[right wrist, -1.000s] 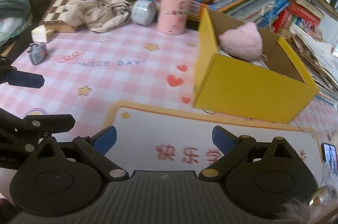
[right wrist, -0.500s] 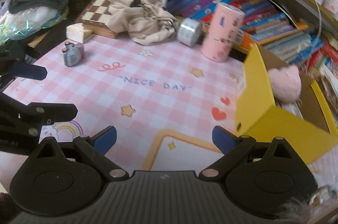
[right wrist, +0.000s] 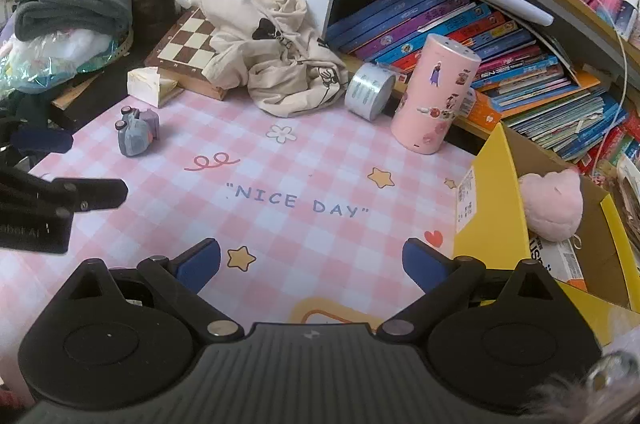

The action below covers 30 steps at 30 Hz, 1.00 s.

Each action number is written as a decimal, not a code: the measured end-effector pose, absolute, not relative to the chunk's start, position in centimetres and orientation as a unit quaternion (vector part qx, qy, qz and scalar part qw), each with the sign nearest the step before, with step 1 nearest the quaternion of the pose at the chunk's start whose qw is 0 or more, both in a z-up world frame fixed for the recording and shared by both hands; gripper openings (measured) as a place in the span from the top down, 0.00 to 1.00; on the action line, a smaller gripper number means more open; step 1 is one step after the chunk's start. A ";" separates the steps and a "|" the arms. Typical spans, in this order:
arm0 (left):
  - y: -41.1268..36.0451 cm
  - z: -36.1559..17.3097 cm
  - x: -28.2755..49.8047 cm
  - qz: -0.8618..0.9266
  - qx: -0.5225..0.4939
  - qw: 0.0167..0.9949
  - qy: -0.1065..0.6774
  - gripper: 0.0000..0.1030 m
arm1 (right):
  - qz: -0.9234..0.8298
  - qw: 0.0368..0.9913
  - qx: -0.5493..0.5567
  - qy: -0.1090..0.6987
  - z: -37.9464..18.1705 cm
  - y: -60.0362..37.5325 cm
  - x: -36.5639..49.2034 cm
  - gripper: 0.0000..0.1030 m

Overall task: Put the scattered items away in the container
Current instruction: 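Withdraw both tools from the yellow box back over the desk, then close the left gripper on the grey toy car while the right grasps the tape roll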

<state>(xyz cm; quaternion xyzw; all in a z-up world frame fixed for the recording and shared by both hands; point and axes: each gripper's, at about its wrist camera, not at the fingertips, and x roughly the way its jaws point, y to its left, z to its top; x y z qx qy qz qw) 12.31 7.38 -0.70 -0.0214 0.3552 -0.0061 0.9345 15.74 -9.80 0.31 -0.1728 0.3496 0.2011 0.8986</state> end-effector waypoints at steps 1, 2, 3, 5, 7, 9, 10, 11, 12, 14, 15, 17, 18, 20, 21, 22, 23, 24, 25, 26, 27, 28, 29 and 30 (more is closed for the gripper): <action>7.6 -0.8 12.5 -0.003 -0.022 0.934 0.357 0.19 | 0.201 0.898 -0.173 0.350 0.3 -9.7 16.0 0.04; 7.8 -0.9 12.8 -0.001 -0.023 0.933 0.358 0.19 | 0.200 0.898 -0.173 0.350 0.3 -9.7 16.3 0.04; 7.9 -1.0 13.0 0.000 -0.022 0.933 0.359 0.19 | 0.200 0.899 -0.173 0.349 0.4 -9.6 16.6 0.04; 8.1 -1.2 13.4 0.003 -0.022 0.932 0.361 0.19 | 0.198 0.900 -0.172 0.348 0.5 -9.5 17.3 0.04; 8.3 -1.4 13.9 0.005 -0.022 0.932 0.363 0.19 | 0.196 0.902 -0.170 0.346 0.7 -9.3 18.0 0.04; 8.5 -1.6 14.4 0.007 -0.022 0.931 0.364 0.19 | 0.195 0.903 -0.169 0.344 0.8 -9.1 18.8 0.04; 8.7 -1.7 14.6 0.009 -0.022 0.930 0.366 0.19 | 0.194 0.903 -0.169 0.343 0.8 -9.0 19.3 0.04; 8.8 -1.8 14.8 0.010 -0.022 0.930 0.367 0.19 | 0.193 0.904 -0.169 0.343 0.8 -8.8 19.7 0.04; 9.0 -1.9 15.0 0.012 -0.022 0.929 0.369 0.19 | 0.193 0.904 -0.169 0.342 0.8 -8.7 20.1 0.04; 9.5 -2.3 15.5 0.017 -0.023 0.928 0.372 0.19 | 0.191 0.904 -0.170 0.342 0.7 -8.3 21.1 0.04; 9.7 -2.4 15.7 0.019 -0.024 0.927 0.374 0.19 | 0.190 0.905 -0.170 0.342 0.6 -8.2 21.6 0.04; 10.1 -2.7 16.1 0.024 -0.025 0.925 0.377 0.19 | 0.188 0.905 -0.171 0.343 0.5 -7.9 22.6 0.04; 10.4 -2.9 16.3 0.027 -0.026 0.925 0.379 0.19 | 0.187 0.904 -0.171 0.344 0.4 -7.7 23.1 0.04; 10.9 -3.2 16.8 0.032 -0.028 0.924 0.381 0.19 | 0.186 0.904 -0.168 0.346 0.3 -7.5 24.1 0.04; 11.1 -3.4 17.0 0.036 -0.029 0.923 0.382 0.19 | 0.185 0.904 -0.168 0.347 0.2 -7.4 24.5 0.04; 11.4 -3.6 17.3 0.039 -0.030 0.922 0.384 0.19 | 0.185 0.904 -0.167 0.348 0.1 -7.2 25.0 0.04; 11.6 -3.7 17.5 0.042 -0.031 0.921 0.385 0.19 | 0.184 0.903 -0.166 0.349 0.1 -7.1 25.4 0.04; 11.8 -3.9 17.7 0.045 -0.032 0.921 0.387 0.19 | 0.184 0.903 -0.166 0.350 0.0 -6.9 25.8 0.04; 12.1 -4.1 18.0 0.048 -0.033 0.920 0.388 0.19 | 0.184 0.903 -0.166 0.350 -0.1 -6.8 26.2 0.04; 12.3 -4.2 18.2 0.051 -0.035 0.919 0.390 0.19 | 0.184 0.903 -0.165 0.351 -0.2 -6.6 26.7 0.04; 12.5 -4.4 18.5 0.053 -0.036 0.918 0.391 0.19 | 0.183 0.903 -0.165 0.351 -0.3 -6.4 27.1 0.04; 12.6 -4.6 18.7 0.056 -0.037 0.918 0.392 0.19 | 0.182 0.903 -0.164 0.351 -0.4 -6.3 27.5 0.04; 12.8 -4.7 19.0 0.057 -0.037 0.917 0.393 0.19 | 0.182 0.904 -0.162 0.351 -0.5 -6.2 27.9 0.04; 12.9 -4.8 19.2 0.060 -0.038 0.917 0.393 0.19 | 0.182 0.905 -0.159 0.350 -0.6 -6.1 28.4 0.04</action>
